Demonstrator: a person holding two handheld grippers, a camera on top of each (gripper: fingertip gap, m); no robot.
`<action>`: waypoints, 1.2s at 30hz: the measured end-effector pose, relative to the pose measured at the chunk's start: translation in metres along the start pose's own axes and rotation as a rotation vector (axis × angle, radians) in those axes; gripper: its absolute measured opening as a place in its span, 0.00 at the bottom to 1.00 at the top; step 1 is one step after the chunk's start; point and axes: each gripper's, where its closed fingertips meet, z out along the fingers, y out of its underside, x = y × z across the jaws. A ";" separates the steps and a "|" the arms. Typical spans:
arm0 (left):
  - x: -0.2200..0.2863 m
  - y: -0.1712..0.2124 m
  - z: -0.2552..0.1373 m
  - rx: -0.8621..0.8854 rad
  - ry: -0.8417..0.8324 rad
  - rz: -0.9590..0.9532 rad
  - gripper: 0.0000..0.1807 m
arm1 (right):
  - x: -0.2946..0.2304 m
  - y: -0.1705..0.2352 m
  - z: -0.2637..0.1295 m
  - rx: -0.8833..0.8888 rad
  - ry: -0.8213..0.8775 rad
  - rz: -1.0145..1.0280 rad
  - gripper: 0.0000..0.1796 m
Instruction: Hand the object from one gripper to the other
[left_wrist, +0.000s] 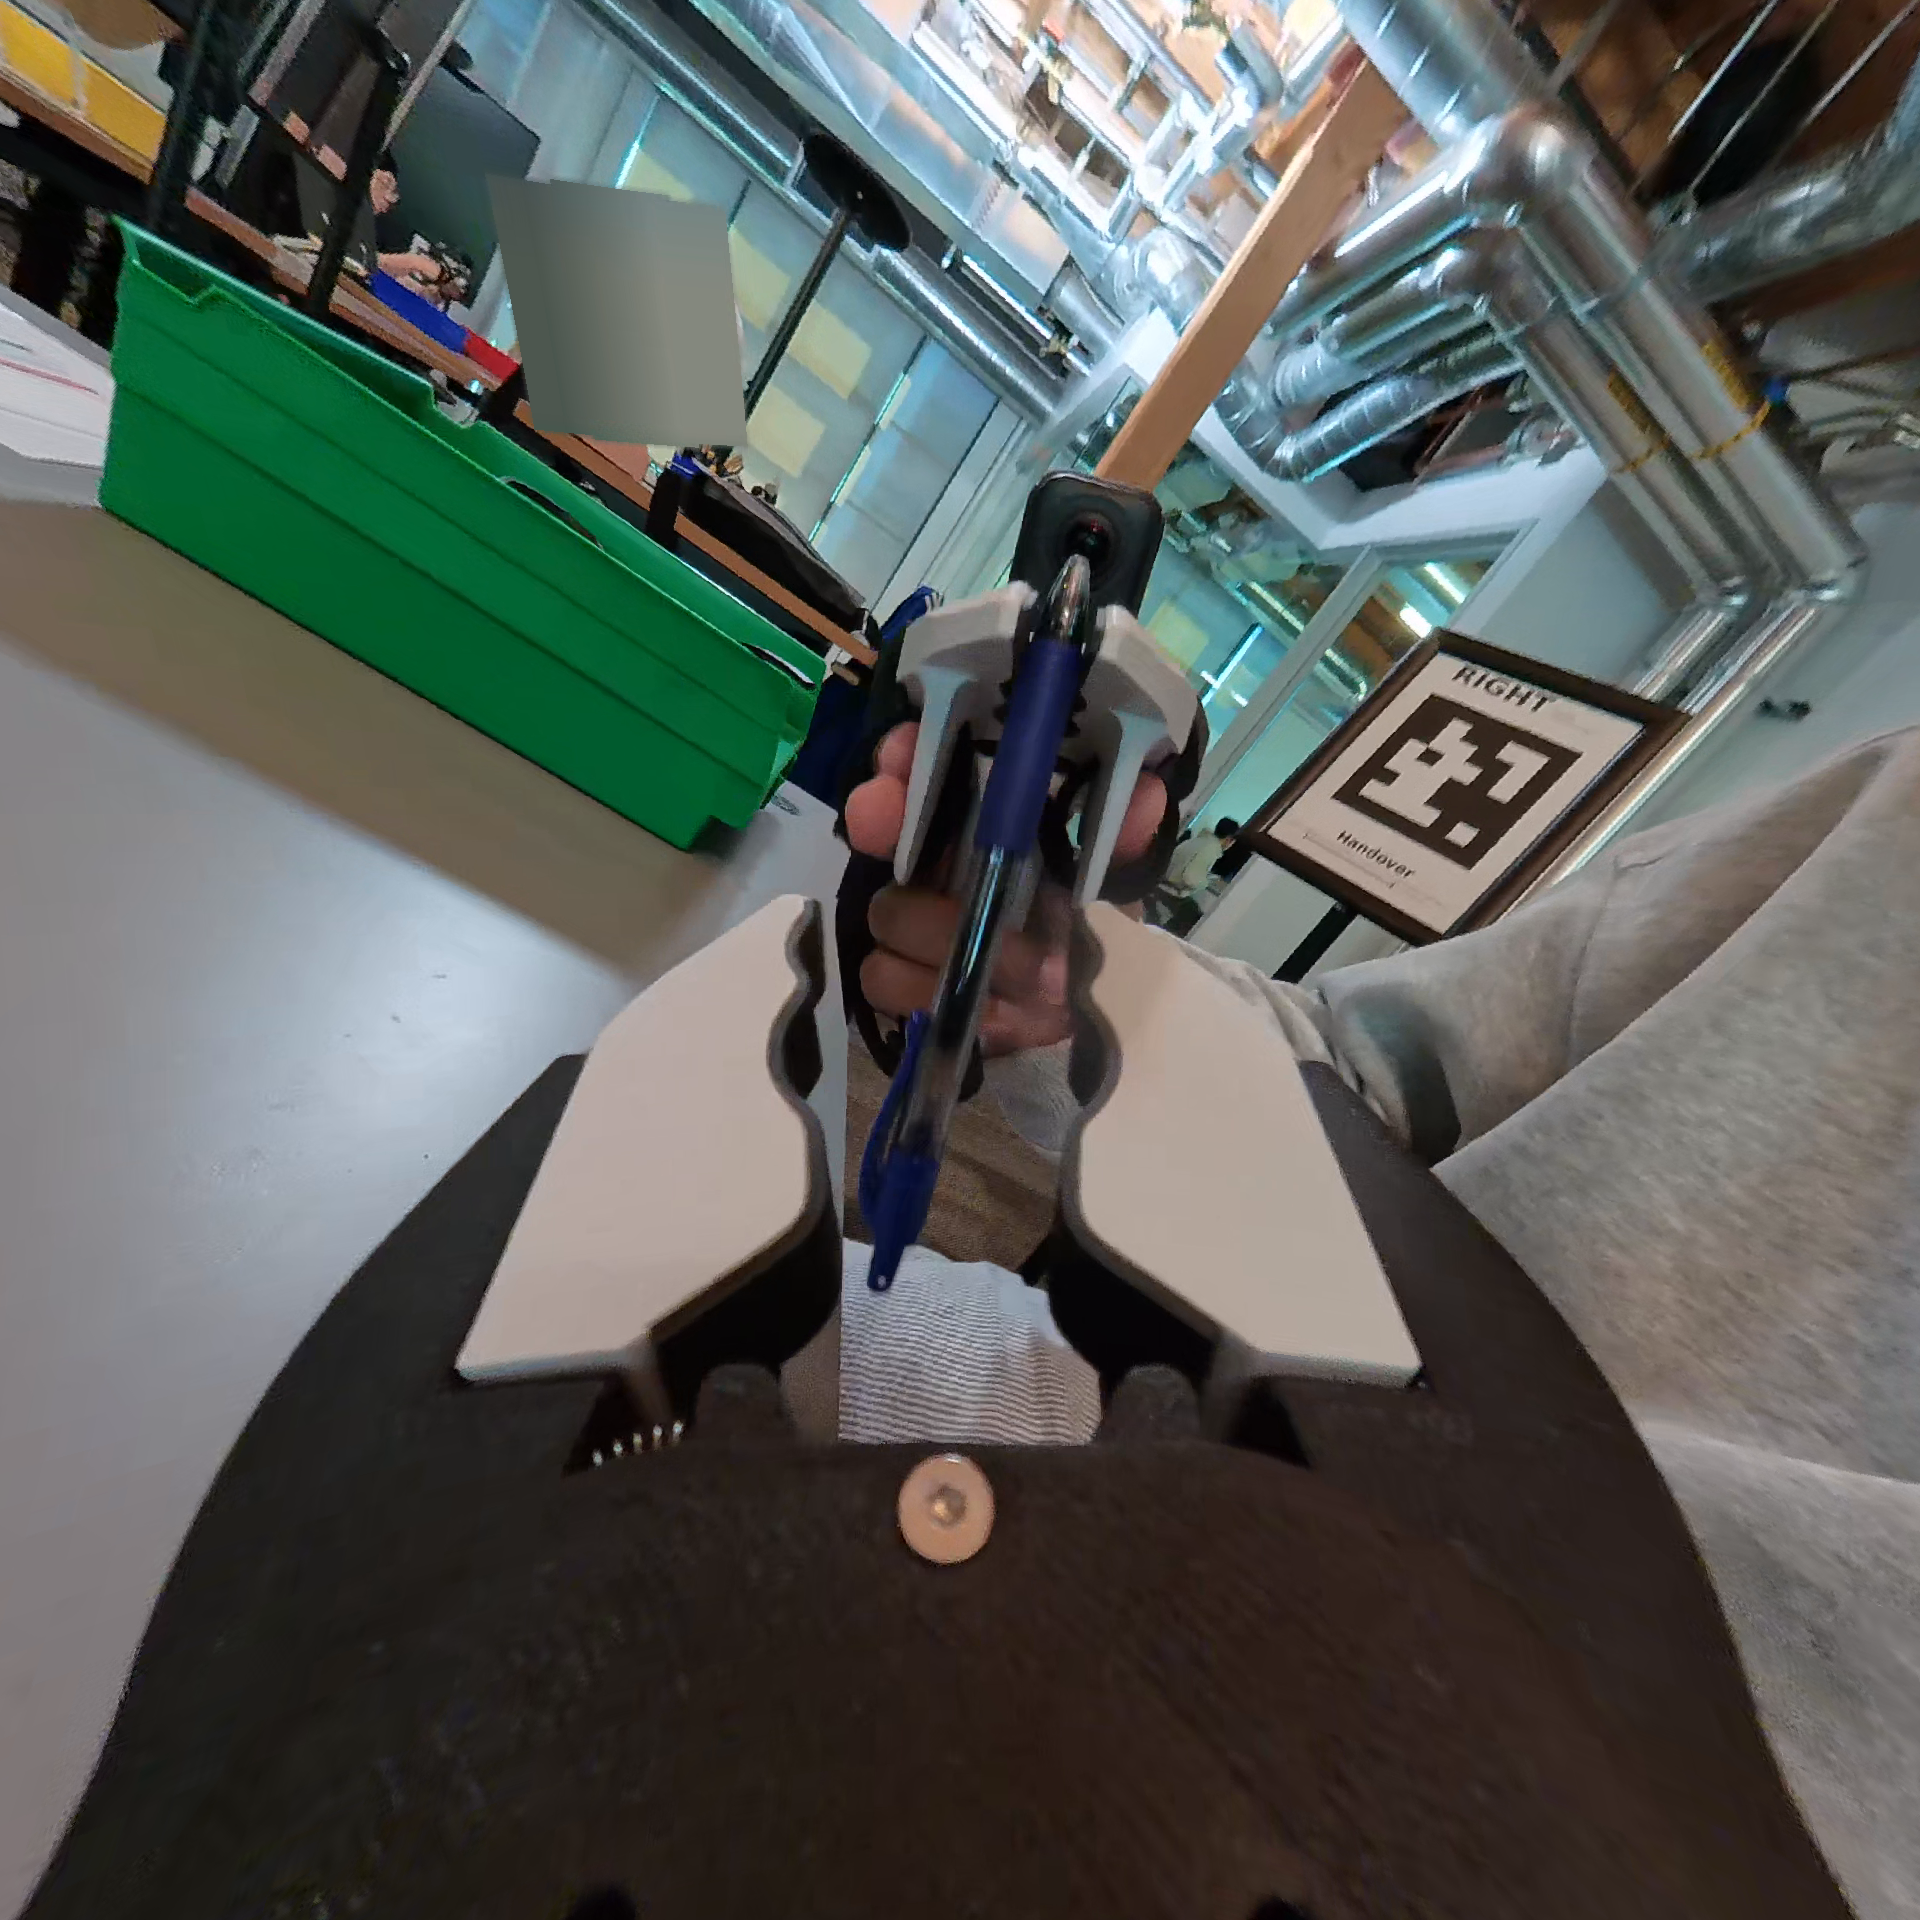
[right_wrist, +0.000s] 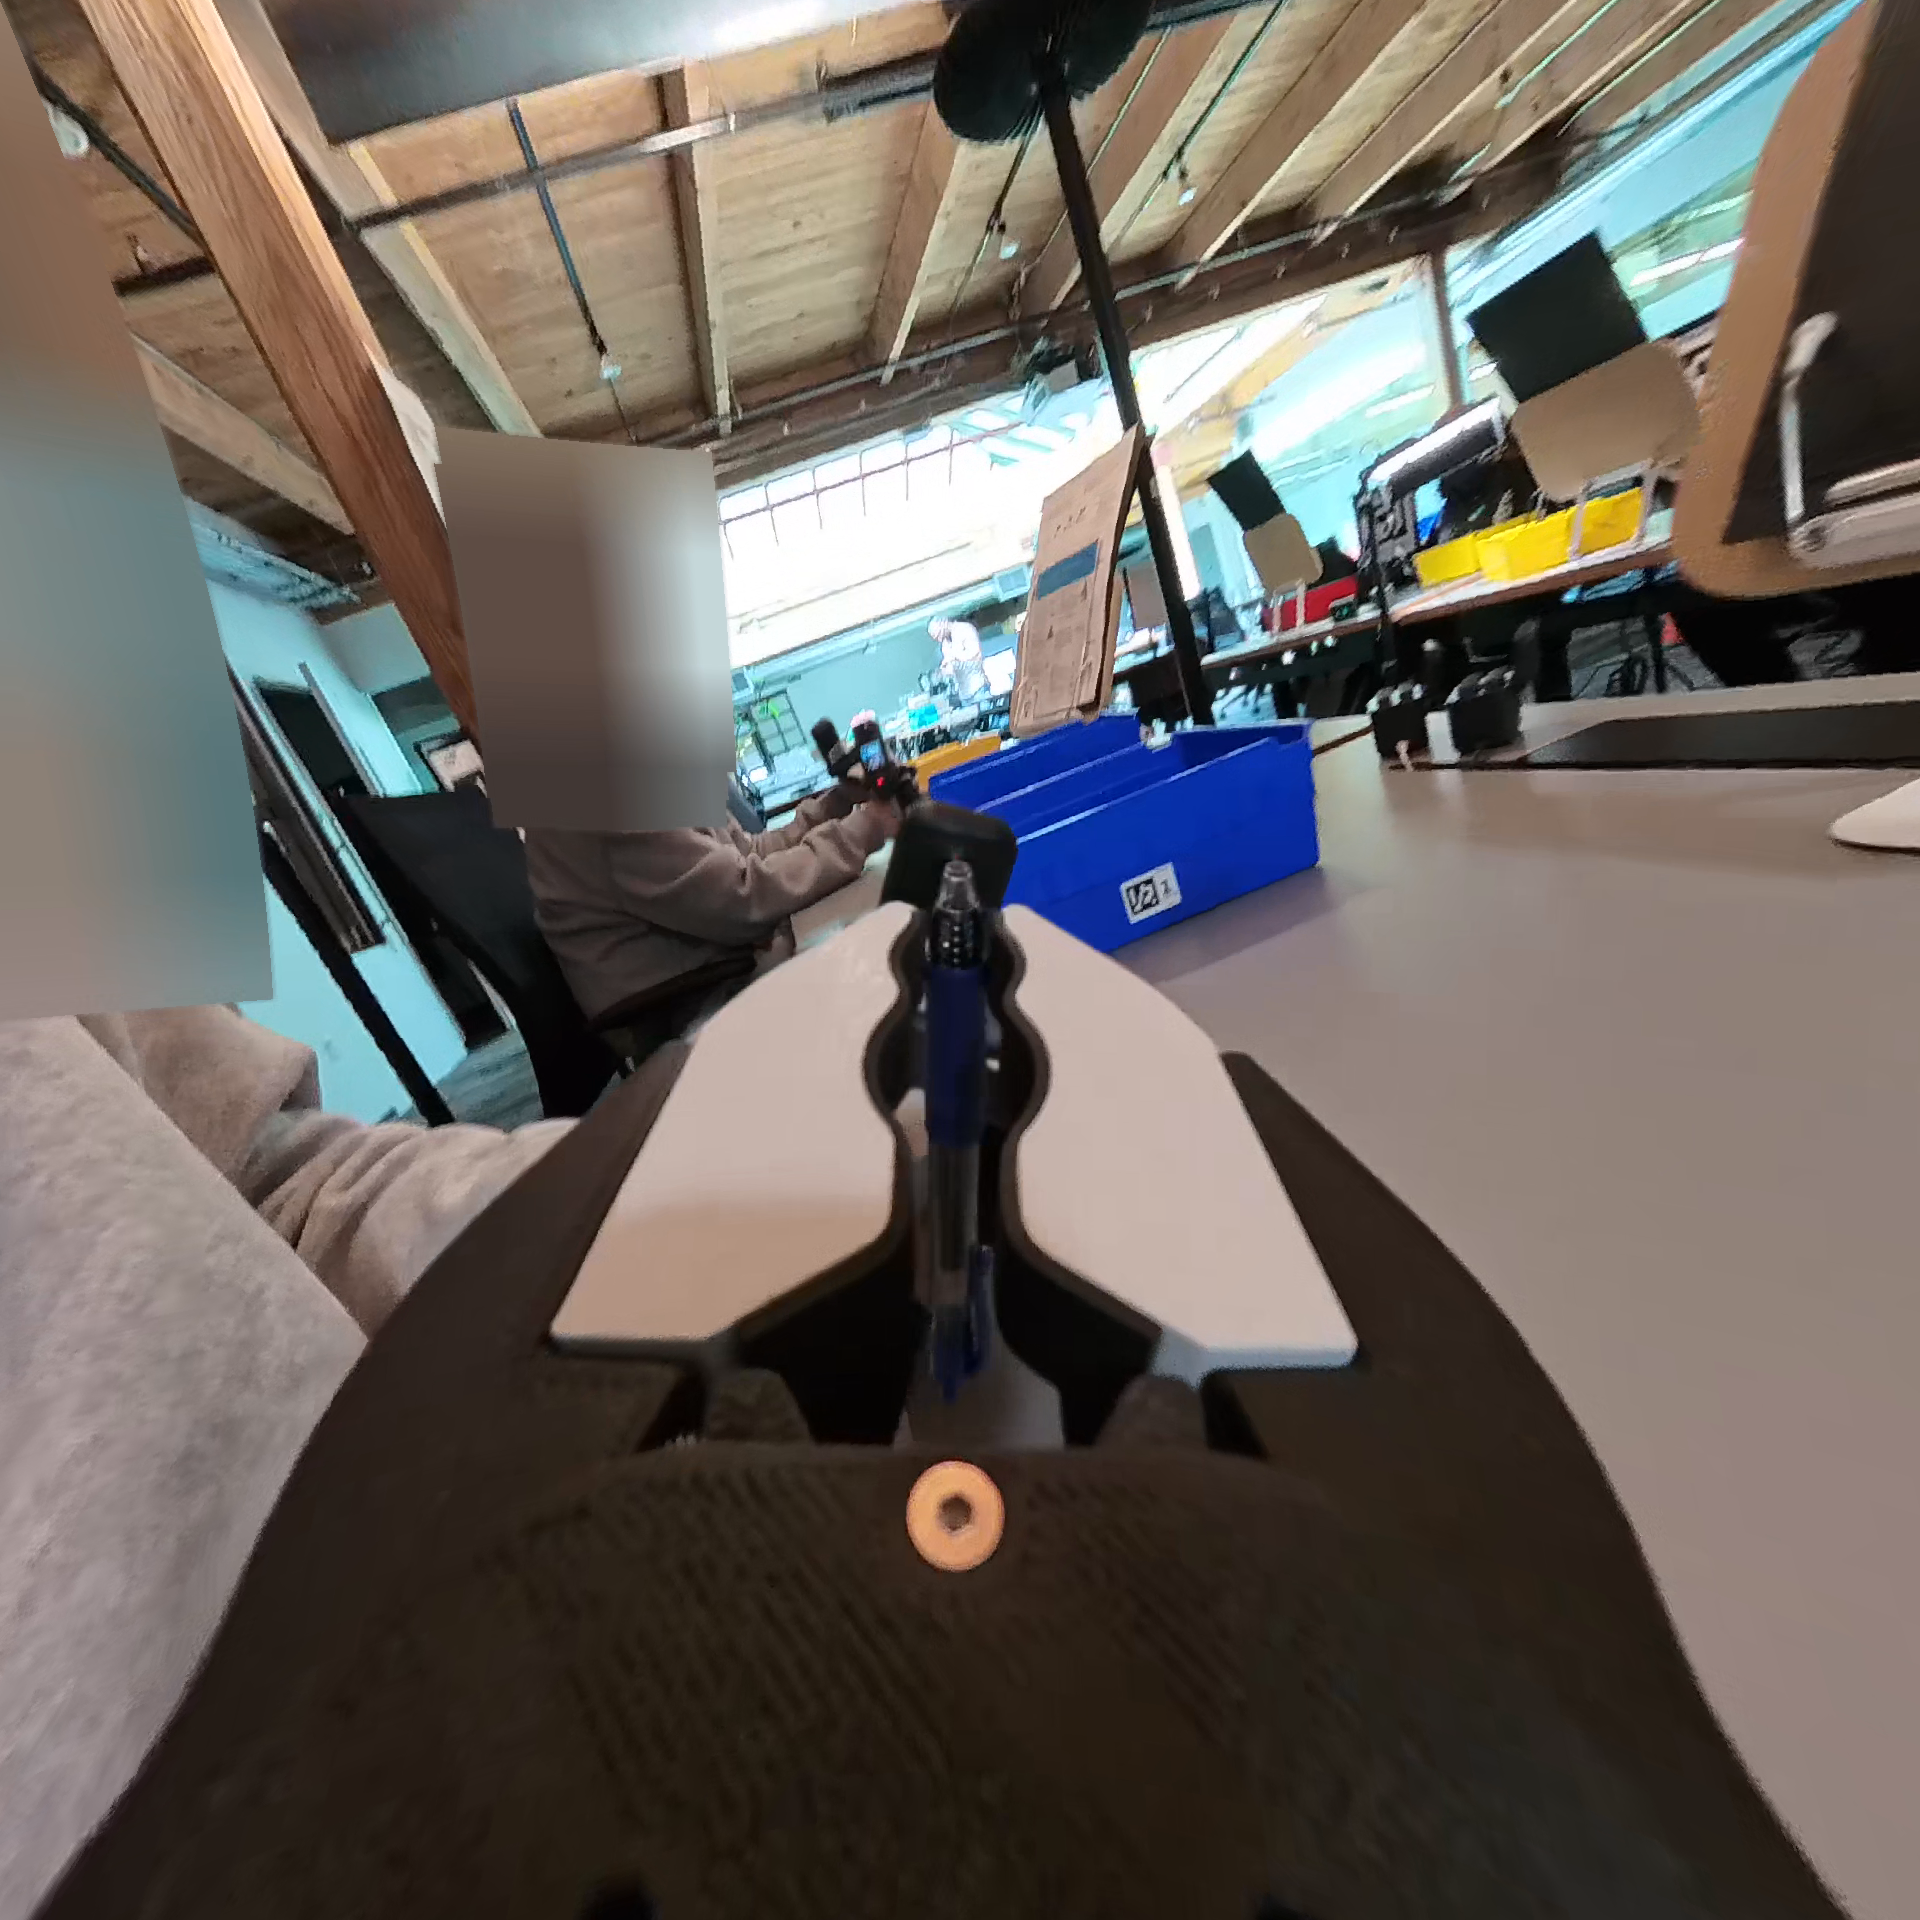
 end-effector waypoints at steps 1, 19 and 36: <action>-0.001 0.001 0.000 -0.001 0.005 -0.025 0.28 | 0.003 -0.006 -0.004 0.026 0.007 0.011 0.06; 0.010 0.021 0.019 -0.042 0.132 -0.200 0.16 | 0.011 -0.042 -0.023 0.256 0.012 0.097 0.06; -0.005 -0.050 -0.037 0.359 0.067 -0.155 0.08 | 0.013 -0.010 -0.012 0.123 0.005 0.069 0.06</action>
